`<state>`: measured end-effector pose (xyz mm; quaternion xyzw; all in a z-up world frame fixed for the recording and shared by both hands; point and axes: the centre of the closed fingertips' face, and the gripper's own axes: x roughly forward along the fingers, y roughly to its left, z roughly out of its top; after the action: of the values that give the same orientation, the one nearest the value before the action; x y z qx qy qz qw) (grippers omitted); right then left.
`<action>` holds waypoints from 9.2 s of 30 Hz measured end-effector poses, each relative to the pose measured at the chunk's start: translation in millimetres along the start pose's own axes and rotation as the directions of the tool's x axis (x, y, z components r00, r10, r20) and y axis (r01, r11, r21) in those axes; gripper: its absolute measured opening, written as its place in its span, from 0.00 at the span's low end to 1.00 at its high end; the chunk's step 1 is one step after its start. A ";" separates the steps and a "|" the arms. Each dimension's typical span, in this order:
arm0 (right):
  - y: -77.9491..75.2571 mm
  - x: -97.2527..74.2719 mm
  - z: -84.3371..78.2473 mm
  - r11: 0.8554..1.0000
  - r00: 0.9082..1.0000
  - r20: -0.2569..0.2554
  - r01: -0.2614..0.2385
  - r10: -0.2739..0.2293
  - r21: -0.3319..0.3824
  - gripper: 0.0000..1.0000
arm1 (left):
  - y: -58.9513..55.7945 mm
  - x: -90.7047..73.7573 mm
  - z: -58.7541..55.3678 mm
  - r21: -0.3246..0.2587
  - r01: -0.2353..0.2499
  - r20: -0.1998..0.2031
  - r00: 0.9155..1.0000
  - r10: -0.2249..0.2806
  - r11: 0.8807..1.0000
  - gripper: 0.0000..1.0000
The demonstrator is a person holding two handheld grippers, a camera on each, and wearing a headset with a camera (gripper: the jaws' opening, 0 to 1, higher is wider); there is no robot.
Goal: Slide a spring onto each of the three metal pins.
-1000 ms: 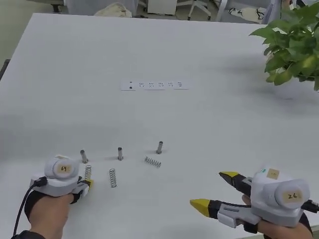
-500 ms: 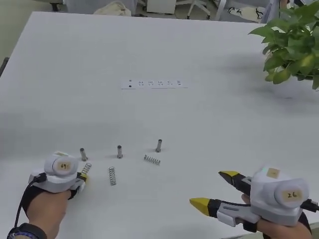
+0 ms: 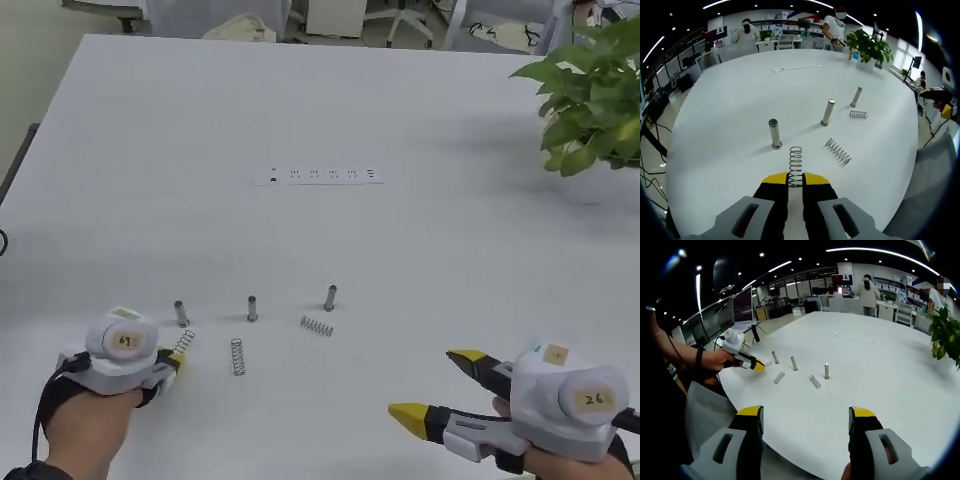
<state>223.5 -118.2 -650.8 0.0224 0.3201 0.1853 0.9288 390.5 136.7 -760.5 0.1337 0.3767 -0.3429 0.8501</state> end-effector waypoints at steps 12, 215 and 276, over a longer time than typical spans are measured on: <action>7.4 8.3 1.0 0.999 1.000 -0.003 -0.031 0.031 -0.015 0.68 | -9.5 -27.2 0.8 0.050 0.019 0.043 0.999 -0.021 0.999 0.02; 119.3 33.7 -4.1 0.531 0.806 -0.497 -0.587 0.321 -0.611 0.09 | -239.7 -84.1 41.2 0.706 0.427 -0.038 0.819 -0.572 0.565 0.03; 56.5 84.1 24.5 0.630 0.827 -0.512 -0.530 0.234 -0.567 0.09 | -55.0 -120.3 22.9 0.165 0.138 0.245 0.953 -0.176 0.977 0.41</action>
<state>280.7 -33.7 -671.5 -0.2926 0.3932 0.4878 0.7224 307.6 143.5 -655.1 0.1194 0.2463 -0.4507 0.8497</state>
